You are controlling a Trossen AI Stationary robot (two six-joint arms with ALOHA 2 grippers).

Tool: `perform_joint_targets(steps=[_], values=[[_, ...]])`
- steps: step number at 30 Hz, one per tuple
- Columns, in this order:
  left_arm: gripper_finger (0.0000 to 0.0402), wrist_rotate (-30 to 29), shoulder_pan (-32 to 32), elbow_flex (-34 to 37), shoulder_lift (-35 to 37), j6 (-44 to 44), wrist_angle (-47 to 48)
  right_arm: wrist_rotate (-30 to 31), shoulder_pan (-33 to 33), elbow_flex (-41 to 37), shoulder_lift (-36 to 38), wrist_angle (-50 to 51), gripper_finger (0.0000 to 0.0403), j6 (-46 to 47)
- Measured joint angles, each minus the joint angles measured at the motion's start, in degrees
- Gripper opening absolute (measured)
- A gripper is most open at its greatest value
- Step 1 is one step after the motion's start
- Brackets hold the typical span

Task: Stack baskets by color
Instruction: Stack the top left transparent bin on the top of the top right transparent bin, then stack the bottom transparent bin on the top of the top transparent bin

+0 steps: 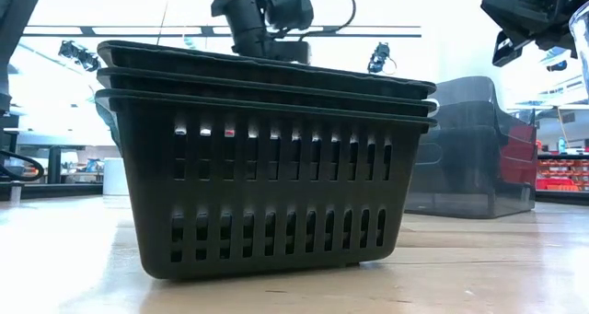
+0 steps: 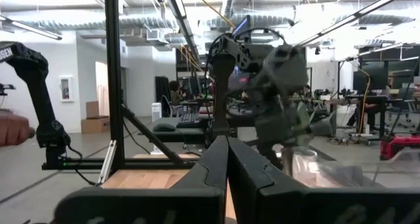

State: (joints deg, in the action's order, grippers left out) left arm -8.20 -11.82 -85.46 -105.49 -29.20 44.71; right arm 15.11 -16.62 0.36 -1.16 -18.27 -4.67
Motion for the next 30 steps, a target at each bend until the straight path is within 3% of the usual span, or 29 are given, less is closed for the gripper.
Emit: perform_joint_targets(steps=[5,9,23,28,30], values=[[0.0007,-0.07,0.86,0.01,0.15,-1.76,9.76,0.02,0.01,0.00,0.01,-0.05,0.0016,0.00],[0.0027,0.18,0.90,0.01,0.15,-1.00,10.77,0.01,0.01,0.01,-0.01,-0.03,0.0016,0.00],[0.0199,-6.42,2.96,-0.01,3.25,3.14,12.26,0.00,0.02,0.00,-0.01,-0.05,0.0016,0.00],[0.0208,-6.20,4.77,-0.04,7.15,4.71,12.17,0.00,0.01,0.00,-0.01,-0.02,0.0016,0.00],[0.0204,-3.14,5.87,-0.04,8.06,6.26,11.96,0.00,0.00,0.02,-0.01,-0.03,0.0016,0.00]])
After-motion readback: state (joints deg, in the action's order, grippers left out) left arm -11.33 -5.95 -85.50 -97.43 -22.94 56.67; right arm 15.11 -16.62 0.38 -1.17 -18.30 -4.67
